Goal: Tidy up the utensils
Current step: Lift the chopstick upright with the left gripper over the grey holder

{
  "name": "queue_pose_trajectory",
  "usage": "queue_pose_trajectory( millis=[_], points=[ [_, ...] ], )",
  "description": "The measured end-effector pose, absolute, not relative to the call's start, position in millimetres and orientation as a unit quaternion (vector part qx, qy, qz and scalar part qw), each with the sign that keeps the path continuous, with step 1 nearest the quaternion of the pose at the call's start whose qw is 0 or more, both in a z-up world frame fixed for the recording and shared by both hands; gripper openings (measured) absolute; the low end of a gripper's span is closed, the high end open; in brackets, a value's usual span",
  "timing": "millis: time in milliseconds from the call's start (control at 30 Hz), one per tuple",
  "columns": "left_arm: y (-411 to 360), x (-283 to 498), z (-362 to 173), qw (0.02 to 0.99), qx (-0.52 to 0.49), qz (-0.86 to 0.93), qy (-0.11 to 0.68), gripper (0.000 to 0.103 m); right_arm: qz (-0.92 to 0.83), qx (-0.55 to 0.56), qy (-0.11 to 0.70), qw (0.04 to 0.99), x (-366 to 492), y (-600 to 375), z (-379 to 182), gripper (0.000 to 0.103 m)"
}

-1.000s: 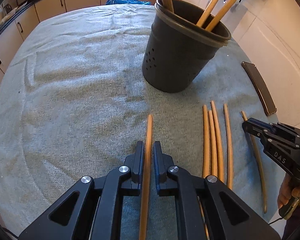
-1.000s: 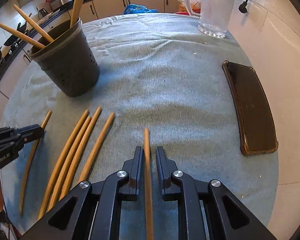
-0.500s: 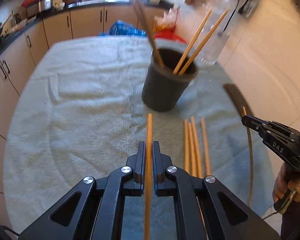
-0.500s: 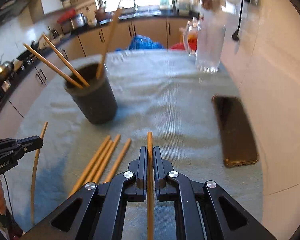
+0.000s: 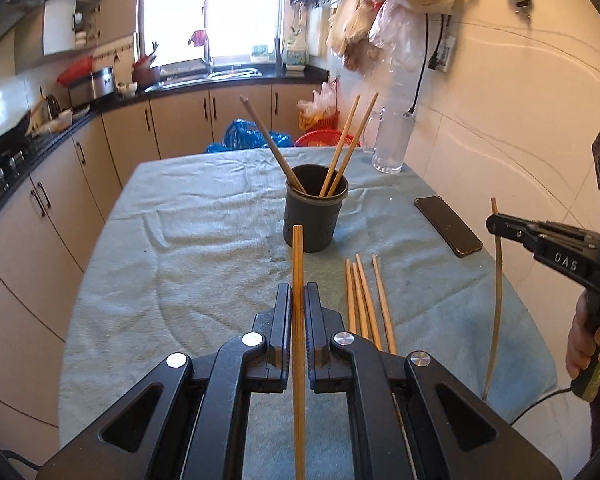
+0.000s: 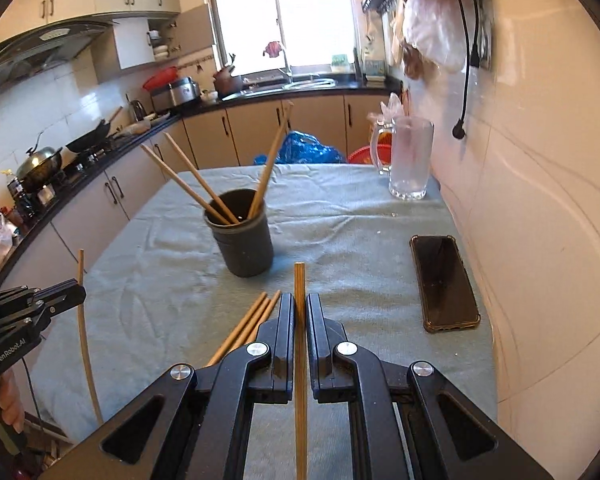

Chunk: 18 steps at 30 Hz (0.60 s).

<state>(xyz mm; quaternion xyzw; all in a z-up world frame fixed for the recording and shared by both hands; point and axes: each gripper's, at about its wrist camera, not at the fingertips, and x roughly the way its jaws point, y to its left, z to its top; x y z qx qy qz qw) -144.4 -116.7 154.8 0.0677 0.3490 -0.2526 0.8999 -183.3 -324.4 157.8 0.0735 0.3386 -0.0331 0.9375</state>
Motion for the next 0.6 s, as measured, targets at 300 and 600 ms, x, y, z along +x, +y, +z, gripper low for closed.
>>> queue_pose_trajectory(
  millis=[300,600],
  points=[
    [-97.6,-174.1,172.8,0.908,0.055,-0.256,0.327,0.006,-0.02,0.068,0.311,0.948,-213.5,-311.8,179.5,0.006],
    [-92.0,-184.5,193.0,0.913,0.035,-0.266,0.308,0.006,-0.011,0.06,0.296,0.953,-217.4,-302.3,192.0,0.006]
  ],
)
